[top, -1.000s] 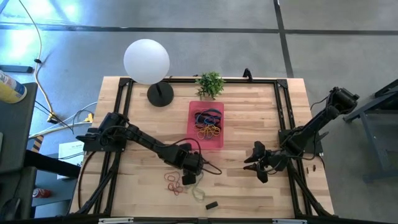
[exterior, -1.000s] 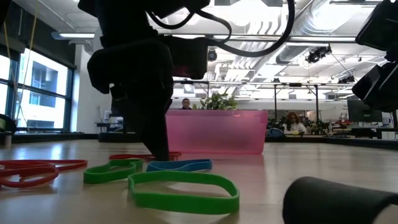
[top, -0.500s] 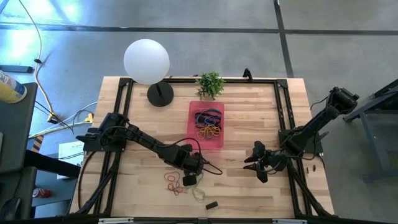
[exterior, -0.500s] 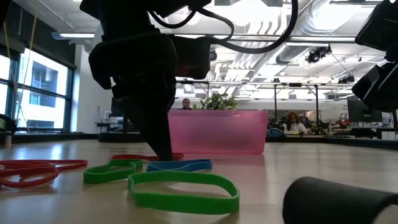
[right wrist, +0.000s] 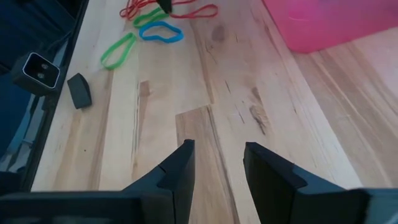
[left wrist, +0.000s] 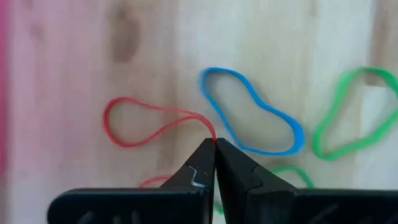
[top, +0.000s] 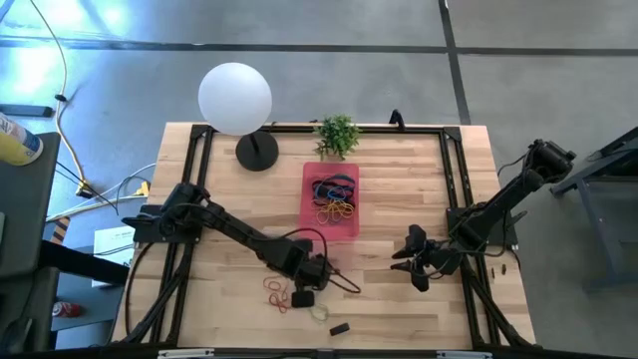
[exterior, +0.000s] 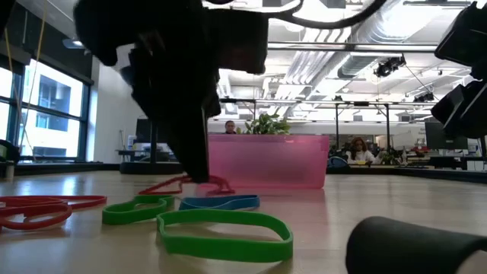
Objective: Pick and place rubber bands into bin
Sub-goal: Put the red rubber band into the red bin
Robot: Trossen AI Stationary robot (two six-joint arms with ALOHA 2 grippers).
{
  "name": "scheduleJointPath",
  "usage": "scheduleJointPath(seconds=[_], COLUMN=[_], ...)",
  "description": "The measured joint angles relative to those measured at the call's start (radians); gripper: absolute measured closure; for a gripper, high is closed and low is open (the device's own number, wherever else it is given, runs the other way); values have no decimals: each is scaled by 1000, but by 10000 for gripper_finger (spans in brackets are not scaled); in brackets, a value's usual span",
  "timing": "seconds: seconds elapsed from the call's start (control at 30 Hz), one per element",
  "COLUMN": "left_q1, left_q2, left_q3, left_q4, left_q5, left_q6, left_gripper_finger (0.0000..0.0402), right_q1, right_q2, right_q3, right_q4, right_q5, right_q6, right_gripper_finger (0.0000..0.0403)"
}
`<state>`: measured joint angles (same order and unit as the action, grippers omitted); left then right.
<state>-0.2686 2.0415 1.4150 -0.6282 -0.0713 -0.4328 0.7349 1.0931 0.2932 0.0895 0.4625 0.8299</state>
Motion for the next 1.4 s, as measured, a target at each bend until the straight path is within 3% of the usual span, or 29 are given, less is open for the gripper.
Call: scheduleJointPath(seconds=[0.57,0.87,1.07,1.4], left_q1=[-3,11,71,206], left_q2=[-4,-6,-7,-8], left_q3=[192,418,509,517], left_q4=[-213,-435,-516,-524], left_q5=[-47,-189,-253,-254], left_q6=[78,205,318,498], left_gripper_finger=[402,402,402,402], right_q1=[0,0,0,0], right_q2=[0,0,0,0], right_q3=[0,0,0,0], right_q4=[-3,-3,-3,-3], right_q5=[2,21,59,58], right_q6=[0,10,26,53], right_gripper_finger=[274,274,274,274])
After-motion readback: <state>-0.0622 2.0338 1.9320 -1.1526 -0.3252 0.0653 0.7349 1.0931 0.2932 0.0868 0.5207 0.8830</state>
